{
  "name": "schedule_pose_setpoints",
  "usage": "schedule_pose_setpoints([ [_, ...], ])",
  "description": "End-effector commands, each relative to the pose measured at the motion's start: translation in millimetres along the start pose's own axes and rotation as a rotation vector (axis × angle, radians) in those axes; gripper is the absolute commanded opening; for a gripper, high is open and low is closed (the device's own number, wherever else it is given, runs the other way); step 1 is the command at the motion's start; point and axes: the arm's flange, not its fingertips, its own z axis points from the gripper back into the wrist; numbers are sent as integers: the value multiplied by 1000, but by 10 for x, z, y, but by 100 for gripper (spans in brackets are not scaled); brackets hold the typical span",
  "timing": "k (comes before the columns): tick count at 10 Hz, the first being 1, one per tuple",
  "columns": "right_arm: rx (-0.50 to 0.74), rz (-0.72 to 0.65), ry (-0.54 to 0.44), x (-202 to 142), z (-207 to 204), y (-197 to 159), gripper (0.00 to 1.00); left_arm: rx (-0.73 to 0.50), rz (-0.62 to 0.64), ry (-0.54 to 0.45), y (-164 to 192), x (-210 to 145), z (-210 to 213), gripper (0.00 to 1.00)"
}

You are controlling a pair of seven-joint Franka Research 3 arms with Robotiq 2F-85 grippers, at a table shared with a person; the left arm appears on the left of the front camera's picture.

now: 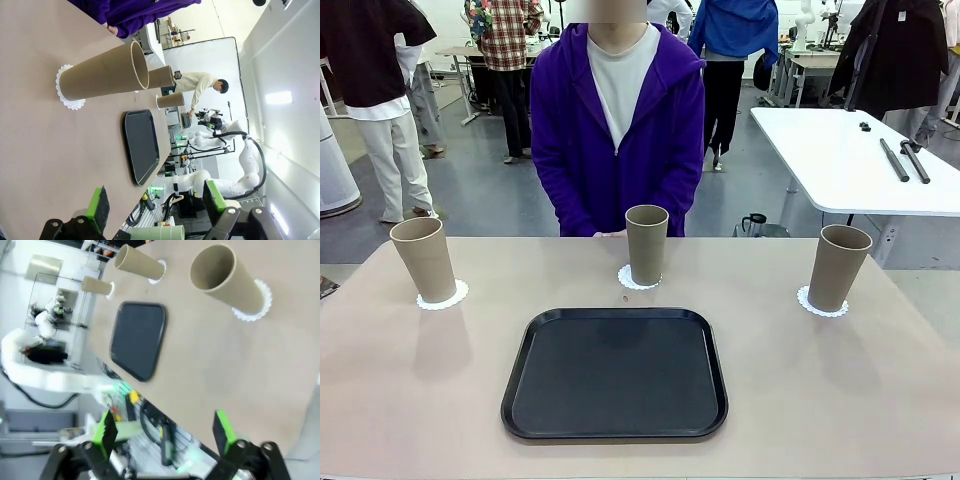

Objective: Place coasters on the table and set cups on them.
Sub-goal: Take one Reusable plastic cup from the Flat Tray and place it on a coaster set by the human.

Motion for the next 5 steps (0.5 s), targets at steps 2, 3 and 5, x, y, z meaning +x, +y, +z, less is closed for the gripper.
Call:
schedule_pose_setpoints([
  [2,178,-126,-112,-61,-24,-536,100,3,-1,-2,-24,-7,12,100],
  [3,208,-161,-153,-121,-35,-695,100,3,-1,-2,-24,-7,12,100],
  [5,263,-234,-187,-187,-135,-964,100,3,-1,-2,-24,-7,12,100],
])
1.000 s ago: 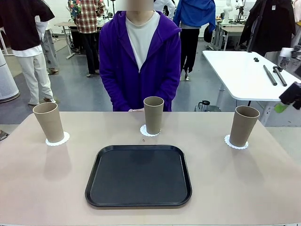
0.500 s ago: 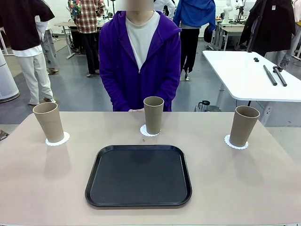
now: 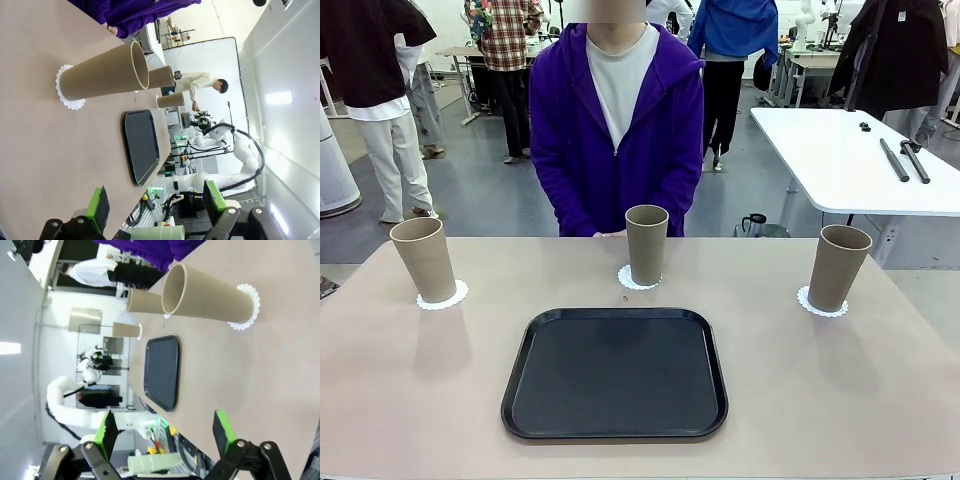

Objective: Place coasters on the table and set cups on them.
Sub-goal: Take one Reusable plastic cup from the Flat Tray and place it on a coaster set by the human.

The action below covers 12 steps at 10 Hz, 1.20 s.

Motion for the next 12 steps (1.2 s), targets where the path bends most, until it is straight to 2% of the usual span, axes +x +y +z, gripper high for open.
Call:
schedule_pose_setpoints([
  [1,56,-21,-20,68,-37,-143,100,3,-1,-2,-24,-7,12,100],
  [3,59,-27,-99,53,-38,-240,100,3,-1,-2,-24,-7,12,100],
  [6,47,56,-87,42,-37,-212,100,3,-1,-2,-24,-7,12,100],
  [7,53,-33,-70,35,-23,-241,100,3,-1,-2,-24,-7,12,100],
  [12,53,-33,-70,35,-23,-241,100,3,-1,-2,-24,-7,12,100],
])
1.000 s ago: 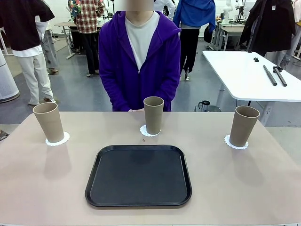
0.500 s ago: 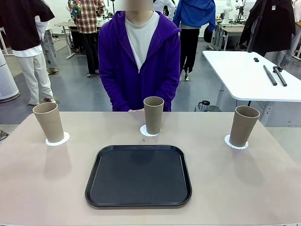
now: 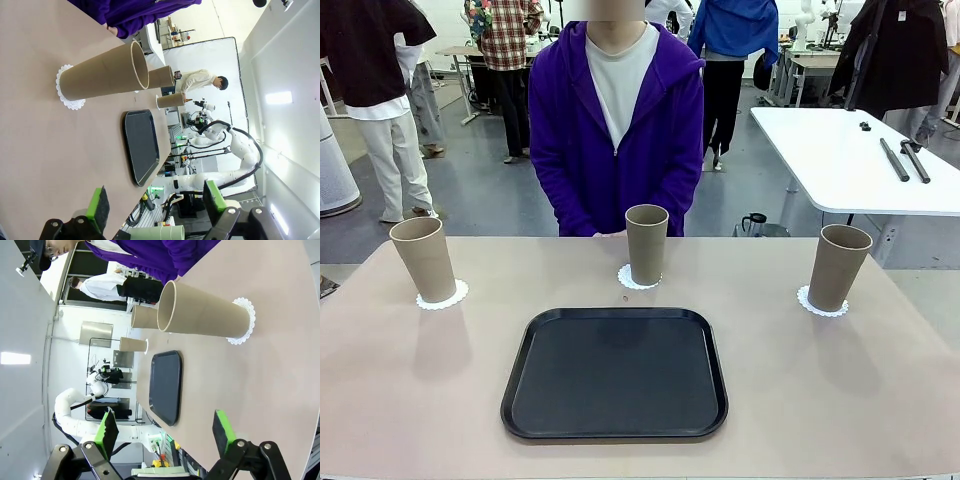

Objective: Place coasters on the table and set cups on them.
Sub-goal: Take one Reusable plastic cup from the Flat Tray and place it on a coaster set by the human.

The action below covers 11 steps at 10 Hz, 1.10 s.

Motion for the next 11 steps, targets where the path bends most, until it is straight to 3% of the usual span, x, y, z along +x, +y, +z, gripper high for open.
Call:
schedule_pose_setpoints([
  [1,2,-20,0,1,-2,1,100,3,-1,-2,-24,-7,12,100],
  [11,2,-20,0,1,-2,1,100,3,-1,-2,-24,-7,12,100],
])
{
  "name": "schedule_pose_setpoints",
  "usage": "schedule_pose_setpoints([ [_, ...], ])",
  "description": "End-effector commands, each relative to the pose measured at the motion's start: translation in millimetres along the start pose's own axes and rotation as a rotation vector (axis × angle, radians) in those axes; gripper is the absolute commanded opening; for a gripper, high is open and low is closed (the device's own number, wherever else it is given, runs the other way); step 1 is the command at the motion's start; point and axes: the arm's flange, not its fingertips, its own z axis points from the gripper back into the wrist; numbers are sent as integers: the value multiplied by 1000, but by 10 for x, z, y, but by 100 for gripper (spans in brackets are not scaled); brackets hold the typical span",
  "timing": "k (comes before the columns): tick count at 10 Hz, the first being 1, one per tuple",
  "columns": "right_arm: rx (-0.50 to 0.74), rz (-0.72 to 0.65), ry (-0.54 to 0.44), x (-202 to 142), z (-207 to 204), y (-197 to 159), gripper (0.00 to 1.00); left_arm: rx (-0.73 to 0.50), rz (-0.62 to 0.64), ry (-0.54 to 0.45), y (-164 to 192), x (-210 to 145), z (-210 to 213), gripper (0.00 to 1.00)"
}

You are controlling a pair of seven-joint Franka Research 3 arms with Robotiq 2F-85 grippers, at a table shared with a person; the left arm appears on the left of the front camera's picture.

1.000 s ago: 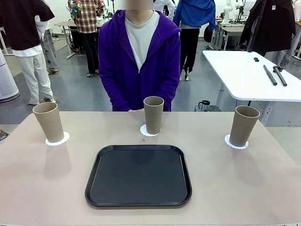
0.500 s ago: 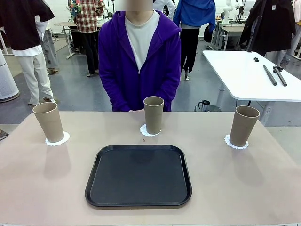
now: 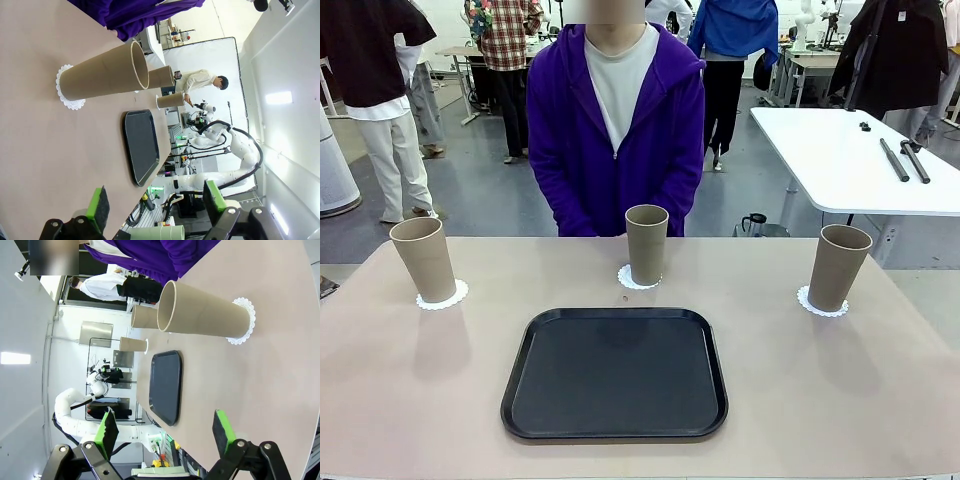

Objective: Place coasters on the table and set cups on them.
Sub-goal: Take one Reusable plastic cup from the Flat Tray and place it on a coaster set by the human.

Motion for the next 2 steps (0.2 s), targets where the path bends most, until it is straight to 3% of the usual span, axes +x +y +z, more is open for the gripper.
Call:
schedule_pose_setpoints([
  [1,2,-20,-1,0,-1,1,100,3,-1,-2,-24,-7,12,100],
  [2,2,-20,-1,0,-1,1,100,3,-1,-2,-24,-7,12,100],
])
